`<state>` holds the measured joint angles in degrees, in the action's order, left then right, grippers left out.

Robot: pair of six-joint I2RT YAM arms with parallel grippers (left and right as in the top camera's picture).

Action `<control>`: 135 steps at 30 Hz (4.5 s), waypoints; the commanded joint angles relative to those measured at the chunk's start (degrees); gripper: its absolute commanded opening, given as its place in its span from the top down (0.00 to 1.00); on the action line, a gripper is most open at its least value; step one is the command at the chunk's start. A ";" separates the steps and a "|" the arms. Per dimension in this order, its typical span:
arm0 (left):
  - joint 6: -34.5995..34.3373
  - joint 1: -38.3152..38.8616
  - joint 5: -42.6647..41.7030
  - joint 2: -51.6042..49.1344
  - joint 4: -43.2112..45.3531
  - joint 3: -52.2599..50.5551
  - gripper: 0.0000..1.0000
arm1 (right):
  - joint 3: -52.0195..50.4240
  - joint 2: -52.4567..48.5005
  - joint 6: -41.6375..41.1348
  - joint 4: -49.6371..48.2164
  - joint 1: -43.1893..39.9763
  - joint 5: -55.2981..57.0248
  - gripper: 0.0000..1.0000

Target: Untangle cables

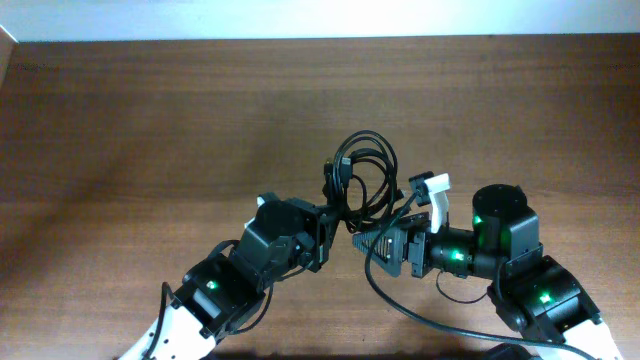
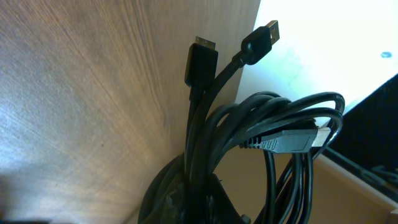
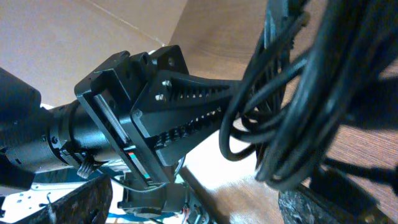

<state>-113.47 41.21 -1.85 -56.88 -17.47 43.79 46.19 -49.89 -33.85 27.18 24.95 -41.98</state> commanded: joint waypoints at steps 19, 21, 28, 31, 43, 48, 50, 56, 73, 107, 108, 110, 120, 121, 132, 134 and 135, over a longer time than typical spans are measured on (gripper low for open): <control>-0.55 0.04 9.49 0.98 1.33 0.94 1.00 | 0.24 -5.07 5.14 -6.51 3.54 -6.03 0.23; -0.52 0.04 5.44 0.98 1.36 0.94 1.00 | 0.24 -5.07 5.16 -6.47 3.54 -5.62 0.23; -0.52 0.04 1.11 0.98 -0.20 0.94 1.00 | 0.20 -5.57 5.16 -6.25 3.54 -2.05 0.22; -0.52 0.02 0.90 0.98 -0.13 0.94 1.00 | 0.20 -6.32 5.16 -4.81 3.54 1.09 0.22; -0.52 0.04 -3.17 0.98 2.43 0.94 1.00 | 0.20 -7.93 6.67 -4.02 3.61 1.55 0.71; -0.52 0.04 -4.07 0.98 2.99 0.94 1.00 | 0.20 -8.83 6.64 -3.63 3.58 2.23 0.85; -0.52 0.04 -5.92 0.98 3.56 0.94 1.00 | 0.20 -9.94 6.64 -3.61 3.58 2.23 0.85; -0.52 0.04 -7.26 0.98 3.76 0.94 1.00 | 0.20 -11.78 6.64 -3.56 3.58 3.69 0.85; -0.50 -0.02 7.72 0.98 -5.88 0.94 1.00 | 0.20 -9.75 6.67 -2.05 3.54 3.65 0.96; -0.52 -0.50 17.22 4.87 -16.81 0.94 1.00 | 0.20 1.29 8.02 -0.96 3.54 1.77 0.11; -0.52 -0.50 16.90 5.46 -16.50 0.94 1.00 | 0.20 1.18 8.63 -0.52 3.54 1.86 0.11; -0.50 -0.50 15.47 7.17 -16.22 0.94 1.00 | 0.20 0.63 9.66 0.28 3.54 2.19 0.10; -0.52 -0.50 4.70 10.36 -11.13 0.94 1.00 | 0.20 -4.48 15.67 0.50 3.56 -2.86 0.10; -0.50 -0.50 3.87 10.36 -10.64 0.94 1.00 | 0.20 -4.48 15.72 0.52 3.56 -2.86 0.11; -0.46 -0.46 -6.86 10.34 -7.13 0.94 1.00 | 0.20 -4.50 18.67 1.40 3.61 -4.35 0.15; -0.50 -0.44 -7.87 10.34 -6.95 0.94 1.00 | 0.20 -4.50 18.88 2.16 3.61 -4.39 0.22; -0.50 -0.44 -7.87 10.36 -6.91 0.94 1.00 | 0.20 -4.50 18.93 2.40 3.61 -4.37 0.22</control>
<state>-113.84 40.91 -7.70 -47.13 -25.06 44.64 46.06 -54.33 -15.90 29.17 28.18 -45.39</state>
